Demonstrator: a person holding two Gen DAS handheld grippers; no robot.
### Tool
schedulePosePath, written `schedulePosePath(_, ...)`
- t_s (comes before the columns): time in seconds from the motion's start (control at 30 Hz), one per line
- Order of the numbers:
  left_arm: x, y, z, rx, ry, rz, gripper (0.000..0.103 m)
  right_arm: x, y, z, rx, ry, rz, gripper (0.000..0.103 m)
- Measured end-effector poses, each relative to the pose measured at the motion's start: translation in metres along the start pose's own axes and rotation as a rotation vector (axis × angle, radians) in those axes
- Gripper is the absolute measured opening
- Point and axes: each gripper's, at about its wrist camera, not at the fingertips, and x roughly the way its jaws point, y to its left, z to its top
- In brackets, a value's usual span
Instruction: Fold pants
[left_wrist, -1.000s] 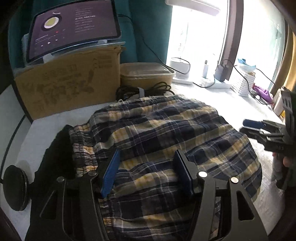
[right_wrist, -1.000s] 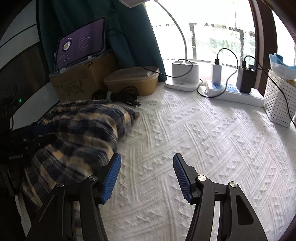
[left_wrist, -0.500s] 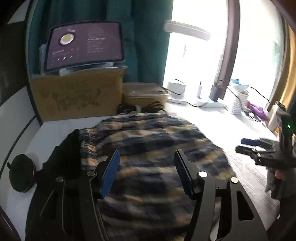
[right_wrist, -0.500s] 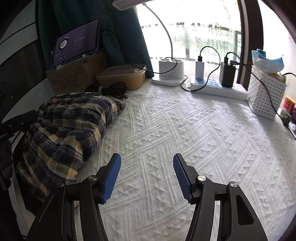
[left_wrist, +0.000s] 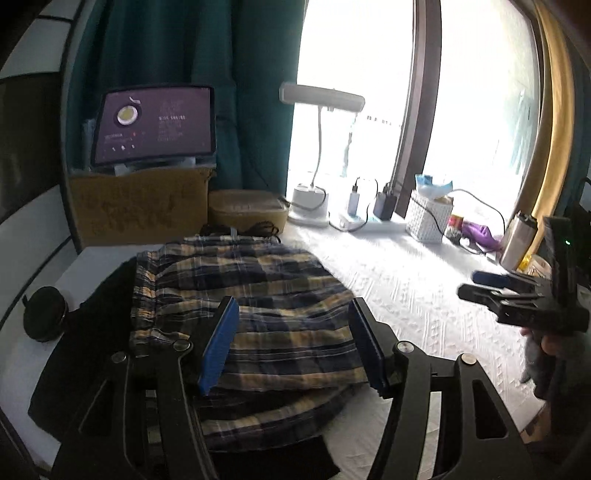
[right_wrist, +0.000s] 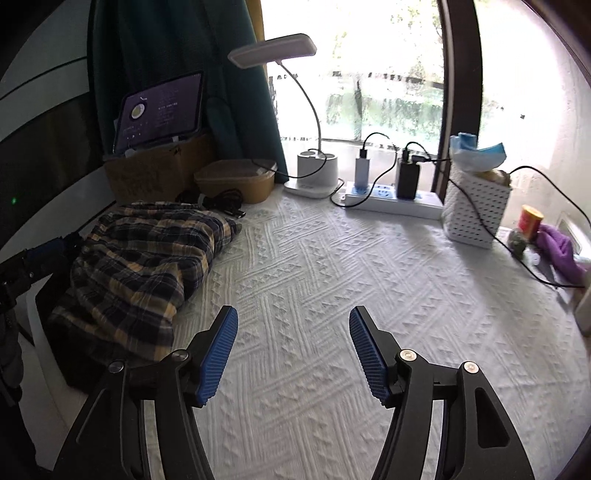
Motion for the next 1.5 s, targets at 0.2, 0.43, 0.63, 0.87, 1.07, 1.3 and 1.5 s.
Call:
schedulePosePath(0.2,-0.020,-0.029,0.004,0.043,-0.078,-0.004,0.072,-0.046,-0.007,-0.012,0.039,-0.053,-0.031,0.079)
schedulePosePath(0.43,-0.035,-0.059,0.005,0.060,-0.140,-0.049,0.081,-0.101,-0.007,-0.020,0.042,-0.137,-0.117,0.083)
schedulePosePath(0.63,-0.051,-0.078,0.008,0.089,-0.197,-0.035,0.085,-0.132,-0.003,-0.028,0.038,-0.192,-0.147,0.089)
schedulePosePath(0.87,-0.068,-0.093,0.010,0.102,-0.248,-0.062,0.089,-0.161,-0.003,-0.034,0.035,-0.253,-0.191,0.091)
schedulePosePath(1.07,-0.075,-0.108,0.016,0.156,-0.255,-0.063,0.092,-0.182,-0.004,-0.035,0.039,-0.311,-0.216,0.096)
schedulePosePath(1.3,-0.090,-0.124,0.022,0.205,-0.303,-0.085,0.092,-0.201,-0.002,-0.033,0.049,-0.358,-0.226,0.097)
schedulePosePath(1.5,-0.103,-0.132,0.031,0.198,-0.355,-0.108,0.093,-0.222,0.003,-0.028,0.037,-0.406,-0.243,0.098)
